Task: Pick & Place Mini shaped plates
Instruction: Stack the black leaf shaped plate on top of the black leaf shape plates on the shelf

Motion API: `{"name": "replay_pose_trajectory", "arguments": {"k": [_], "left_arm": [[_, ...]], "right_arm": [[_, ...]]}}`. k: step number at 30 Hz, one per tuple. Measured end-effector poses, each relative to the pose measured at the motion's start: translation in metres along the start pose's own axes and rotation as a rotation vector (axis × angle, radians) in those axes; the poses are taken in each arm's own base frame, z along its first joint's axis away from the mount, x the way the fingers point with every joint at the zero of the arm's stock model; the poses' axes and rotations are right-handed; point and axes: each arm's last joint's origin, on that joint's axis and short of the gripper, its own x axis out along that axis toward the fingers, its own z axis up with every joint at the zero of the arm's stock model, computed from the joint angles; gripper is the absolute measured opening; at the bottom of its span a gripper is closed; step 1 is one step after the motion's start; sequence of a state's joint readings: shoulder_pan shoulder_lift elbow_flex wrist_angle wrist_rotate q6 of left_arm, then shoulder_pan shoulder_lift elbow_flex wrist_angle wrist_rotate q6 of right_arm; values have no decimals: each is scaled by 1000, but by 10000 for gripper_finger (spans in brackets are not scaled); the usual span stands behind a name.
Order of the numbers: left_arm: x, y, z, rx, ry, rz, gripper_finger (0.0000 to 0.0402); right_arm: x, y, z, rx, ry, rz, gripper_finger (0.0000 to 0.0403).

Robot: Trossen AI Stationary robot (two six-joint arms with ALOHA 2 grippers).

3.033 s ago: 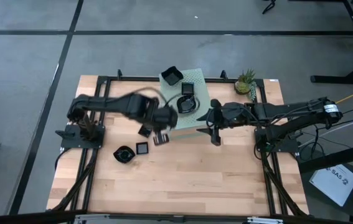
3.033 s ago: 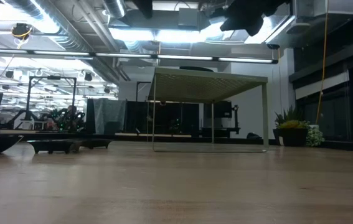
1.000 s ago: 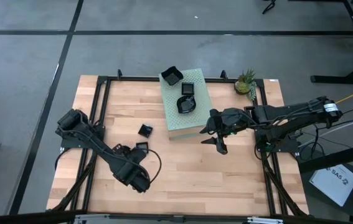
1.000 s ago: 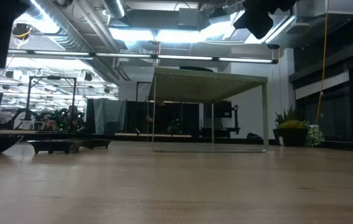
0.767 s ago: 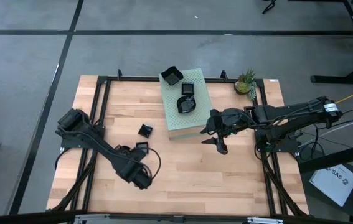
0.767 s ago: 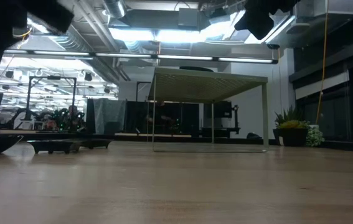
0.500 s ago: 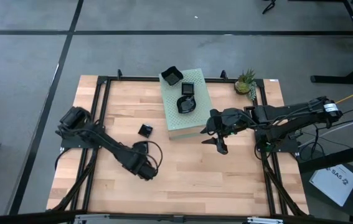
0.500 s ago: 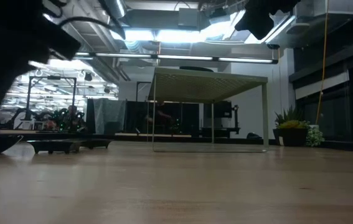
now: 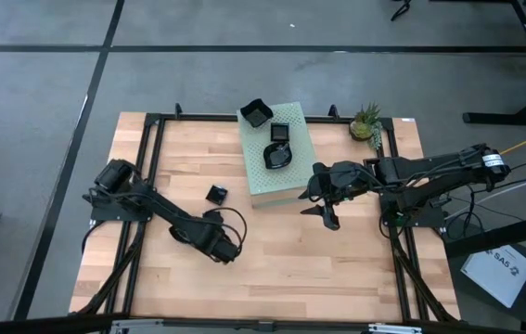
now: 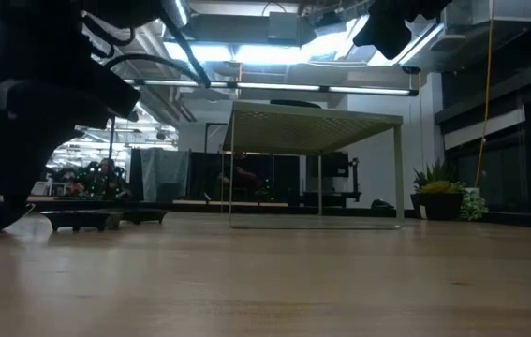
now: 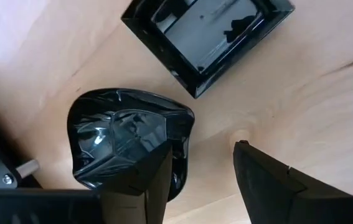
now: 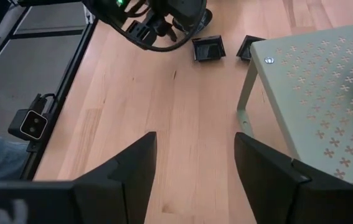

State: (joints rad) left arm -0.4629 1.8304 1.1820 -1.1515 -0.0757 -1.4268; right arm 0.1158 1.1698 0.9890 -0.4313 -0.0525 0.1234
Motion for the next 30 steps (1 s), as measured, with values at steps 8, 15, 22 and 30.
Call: {"name": "replay_pose_trajectory", "arguments": {"k": [8, 15, 22, 30], "left_arm": [[13, -6, -4, 55, 31, 54, 157], [23, -4, -7, 70, 42, 157, 142], [32, -8, -7, 112, 71, 189, 110], [33, -8, -7, 113, 74, 187, 33]], "right_arm": [[0, 0, 0, -4, 0, 0, 212], [0, 0, 0, -4, 0, 0, 212], [0, 0, 0, -4, 0, -1, 212], [0, -1, 0, -1, -3, -18, 212]]}}
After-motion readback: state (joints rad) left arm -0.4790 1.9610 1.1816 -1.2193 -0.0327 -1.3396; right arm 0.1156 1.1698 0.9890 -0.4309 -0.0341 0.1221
